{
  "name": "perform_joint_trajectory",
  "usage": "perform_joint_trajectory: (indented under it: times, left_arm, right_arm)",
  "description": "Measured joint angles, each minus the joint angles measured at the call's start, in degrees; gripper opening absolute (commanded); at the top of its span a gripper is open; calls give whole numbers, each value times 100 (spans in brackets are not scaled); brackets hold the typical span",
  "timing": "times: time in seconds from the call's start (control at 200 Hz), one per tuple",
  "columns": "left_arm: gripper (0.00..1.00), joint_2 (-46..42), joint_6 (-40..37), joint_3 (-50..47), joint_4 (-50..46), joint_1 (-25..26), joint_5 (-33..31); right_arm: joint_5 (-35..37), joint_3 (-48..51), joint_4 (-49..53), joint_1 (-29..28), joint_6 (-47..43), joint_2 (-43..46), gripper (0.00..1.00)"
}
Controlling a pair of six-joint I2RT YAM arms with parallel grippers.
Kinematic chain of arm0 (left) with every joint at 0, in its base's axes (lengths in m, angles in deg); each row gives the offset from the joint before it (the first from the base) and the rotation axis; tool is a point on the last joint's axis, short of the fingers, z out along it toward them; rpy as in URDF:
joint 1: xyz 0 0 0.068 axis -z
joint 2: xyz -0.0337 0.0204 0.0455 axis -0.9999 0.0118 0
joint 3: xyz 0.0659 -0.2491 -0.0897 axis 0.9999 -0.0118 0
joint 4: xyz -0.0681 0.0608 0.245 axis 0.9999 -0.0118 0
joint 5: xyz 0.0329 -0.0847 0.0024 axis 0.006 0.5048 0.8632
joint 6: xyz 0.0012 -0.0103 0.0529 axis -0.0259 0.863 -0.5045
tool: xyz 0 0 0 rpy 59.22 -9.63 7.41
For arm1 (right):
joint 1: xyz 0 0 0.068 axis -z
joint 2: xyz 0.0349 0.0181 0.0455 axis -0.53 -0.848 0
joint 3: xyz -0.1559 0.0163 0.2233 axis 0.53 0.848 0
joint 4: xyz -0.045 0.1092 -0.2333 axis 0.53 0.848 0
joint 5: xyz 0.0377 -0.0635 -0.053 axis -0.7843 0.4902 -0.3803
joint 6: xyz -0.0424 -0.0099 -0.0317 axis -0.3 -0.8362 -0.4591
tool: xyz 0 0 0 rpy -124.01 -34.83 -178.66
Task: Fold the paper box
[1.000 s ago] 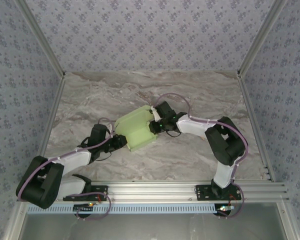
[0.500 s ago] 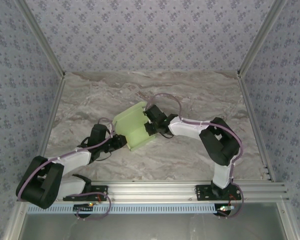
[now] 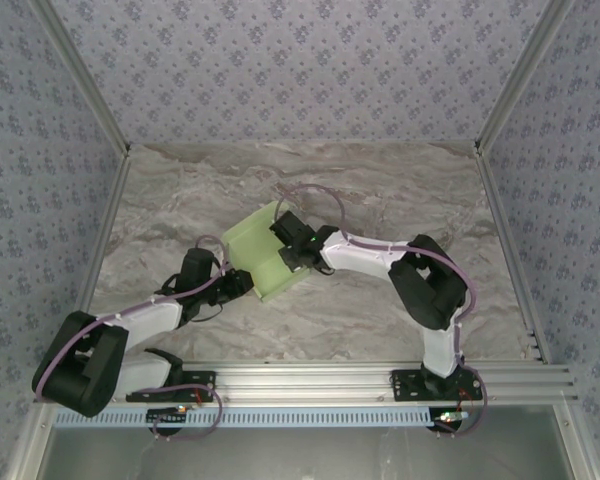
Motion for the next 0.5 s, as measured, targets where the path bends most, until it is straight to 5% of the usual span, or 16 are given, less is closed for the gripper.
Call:
perform_joint_trajectory:
  times: [0.5]
  left_arm:
    - [23,142,-4,48,149,-2,26]
  right_arm:
    - [234,-57,323,-109,-308,-138,12]
